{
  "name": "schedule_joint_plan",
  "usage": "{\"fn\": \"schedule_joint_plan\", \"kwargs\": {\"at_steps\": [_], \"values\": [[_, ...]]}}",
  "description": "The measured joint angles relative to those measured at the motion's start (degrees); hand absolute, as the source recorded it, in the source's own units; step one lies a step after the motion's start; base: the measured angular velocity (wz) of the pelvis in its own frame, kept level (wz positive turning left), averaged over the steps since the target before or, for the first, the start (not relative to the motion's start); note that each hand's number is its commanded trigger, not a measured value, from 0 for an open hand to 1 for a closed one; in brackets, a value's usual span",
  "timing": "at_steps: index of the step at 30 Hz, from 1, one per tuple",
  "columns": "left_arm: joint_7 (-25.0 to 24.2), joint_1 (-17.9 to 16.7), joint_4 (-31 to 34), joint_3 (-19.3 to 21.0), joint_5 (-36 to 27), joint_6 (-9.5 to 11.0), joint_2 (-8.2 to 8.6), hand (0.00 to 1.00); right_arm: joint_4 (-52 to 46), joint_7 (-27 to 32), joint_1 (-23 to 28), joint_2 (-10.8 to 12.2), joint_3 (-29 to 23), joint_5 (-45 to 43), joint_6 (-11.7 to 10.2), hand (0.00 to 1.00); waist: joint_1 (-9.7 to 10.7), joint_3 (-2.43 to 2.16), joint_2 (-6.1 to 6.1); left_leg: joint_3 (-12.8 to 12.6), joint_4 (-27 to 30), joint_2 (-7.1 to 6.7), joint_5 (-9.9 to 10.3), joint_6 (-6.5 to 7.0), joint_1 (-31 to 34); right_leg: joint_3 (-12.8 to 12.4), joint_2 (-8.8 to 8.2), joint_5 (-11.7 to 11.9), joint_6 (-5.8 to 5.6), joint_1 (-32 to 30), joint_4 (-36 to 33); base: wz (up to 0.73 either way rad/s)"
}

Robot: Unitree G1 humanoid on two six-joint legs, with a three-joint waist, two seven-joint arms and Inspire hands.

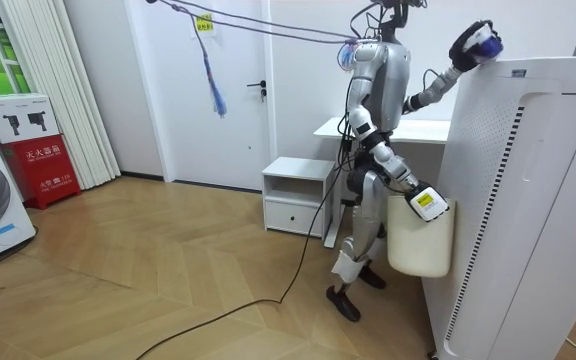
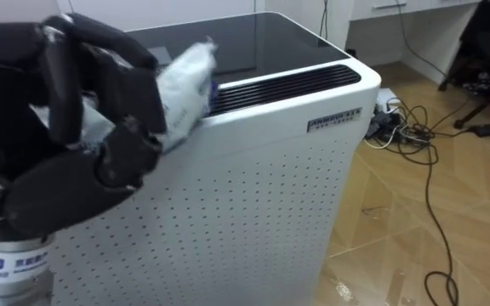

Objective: Pick garbage

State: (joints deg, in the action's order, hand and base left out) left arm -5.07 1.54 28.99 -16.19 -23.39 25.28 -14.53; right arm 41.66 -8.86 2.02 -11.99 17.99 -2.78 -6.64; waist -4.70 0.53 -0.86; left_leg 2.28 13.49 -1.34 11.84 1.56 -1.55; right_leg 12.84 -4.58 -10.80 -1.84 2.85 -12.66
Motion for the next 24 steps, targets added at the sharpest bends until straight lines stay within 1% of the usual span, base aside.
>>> {"fn": "schedule_joint_plan", "kwargs": {"at_steps": [1,3,4,5,6,7,9,10,12,18,21,24], "values": [[-1.3,0.2,0.0,-0.3,-1.5,-0.6,0.06,1.0,0.0,0.0,0.0,0.0,0.0,0.0,0.0,1.0,0.0,0.02,0.0,0.0,0.0,0.01,0.0,-0.04,0.1,0.0,0.01,0.0,0.02,-0.1,0.0,0.0],[-6.2,0.3,-0.1,-1.4,-6.4,-3.0,0.49,1.0,-0.5,-0.1,0.0,0.5,0.1,0.0,0.2,1.0,-0.1,-0.02,0.13,0.0,-0.1,0.12,-0.1,-0.15,0.4,0.0,0.13,0.1,0.14,-0.7,0.0,0.0],[-7.3,0.3,-0.1,-1.8,-7.5,-3.4,0.49,1.0,-0.7,-0.1,-0.1,0.8,0.4,0.0,0.2,1.0,-0.1,-0.04,0.15,0.0,0.0,0.17,-0.1,-0.2,0.5,0.0,0.19,0.1,0.21,-0.7,-0.1,-0.03],[-9.5,0.3,-0.1,-2.2,-9.0,-4.5,0.51,1.0,-1.0,0.0,-0.5,0.8,1.0,0.0,0.2,1.0,0.1,-0.03,0.19,0.0,0.1,0.33,-0.2,-0.31,1.0,0.0,0.36,0.3,0.36,-0.8,-0.1,0.0],[-11.6,0.3,-0.1,-2.3,-9.8,-5.5,0.6,1.0,-1.0,0.0,-0.9,0.8,1.1,0.0,0.2,1.0,0.3,0.06,0.17,-0.1,0.1,0.54,-0.2,-0.39,1.2,-0.1,0.5,0.4,0.49,-1.1,0.0,-0.03],[-12.3,0.3,-0.2,-2.3,-9.8,-6.0,0.6,1.0,-1.0,0.0,-0.9,0.9,1.2,0.0,0.2,1.0,0.4,0.06,0.16,-0.1,0.1,0.61,-0.3,-0.42,1.3,0.0,0.57,0.4,0.52,-1.1,0.0,0.0],[-14.9,0.3,-0.4,-2.2,-9.8,-8.1,1.02,1.0,-1.2,0.1,-1.0,0.8,1.4,0.0,0.2,1.0,0.6,0.12,0.3,-0.1,0.1,0.71,-0.3,-0.48,1.3,0.0,0.65,0.3,0.64,-1.1,0.0,0.0],[-15.6,0.3,-0.4,-2.2,-9.8,-8.7,1.17,1.0,-1.3,0.1,-1.0,0.8,1.4,0.0,0.2,1.0,0.7,0.15,0.33,-0.1,0.1,0.73,-0.3,-0.49,1.3,0.0,0.67,0.3,0.66,-1.1,0.0,0.0],[-17.5,0.3,-0.6,-2.0,-11.0,-10.4,1.13,1.0,-1.8,0.1,-1.0,0.7,1.5,-0.3,0.4,1.0,1.0,0.2,0.43,-0.2,0.2,0.73,-0.3,-0.51,1.4,0.0,0.65,0.3,0.75,-1.3,-0.1,0.0],[-20.8,0.3,-1.9,-1.6,-11.0,-12.9,1.39,1.0,-2.0,0.0,-1.1,0.9,1.5,-1.9,0.4,1.0,1.0,0.24,0.44,-0.3,0.4,0.71,-0.3,-0.51,2.0,0.0,0.56,0.3,0.74,-1.9,-0.3,-0.01],[-22.0,0.3,-2.8,-1.4,-10.9,-13.5,1.52,1.0,-2.0,0.0,-1.2,0.8,1.5,-2.0,0.5,1.0,0.8,0.41,0.74,-0.3,0.4,0.72,-0.3,-0.52,2.2,-0.1,0.56,0.2,0.75,-2.2,-0.7,0.0],[-22.9,0.3,-3.4,-1.5,-10.9,-14.2,1.63,1.0,-2.0,0.0,-2.1,0.8,1.5,-2.0,0.6,1.0,0.8,0.38,0.89,-0.5,1.2,0.76,-0.3,-0.54,4.0,-0.2,0.47,0.0,0.87,-4.2,-1.8,0.0]]}}
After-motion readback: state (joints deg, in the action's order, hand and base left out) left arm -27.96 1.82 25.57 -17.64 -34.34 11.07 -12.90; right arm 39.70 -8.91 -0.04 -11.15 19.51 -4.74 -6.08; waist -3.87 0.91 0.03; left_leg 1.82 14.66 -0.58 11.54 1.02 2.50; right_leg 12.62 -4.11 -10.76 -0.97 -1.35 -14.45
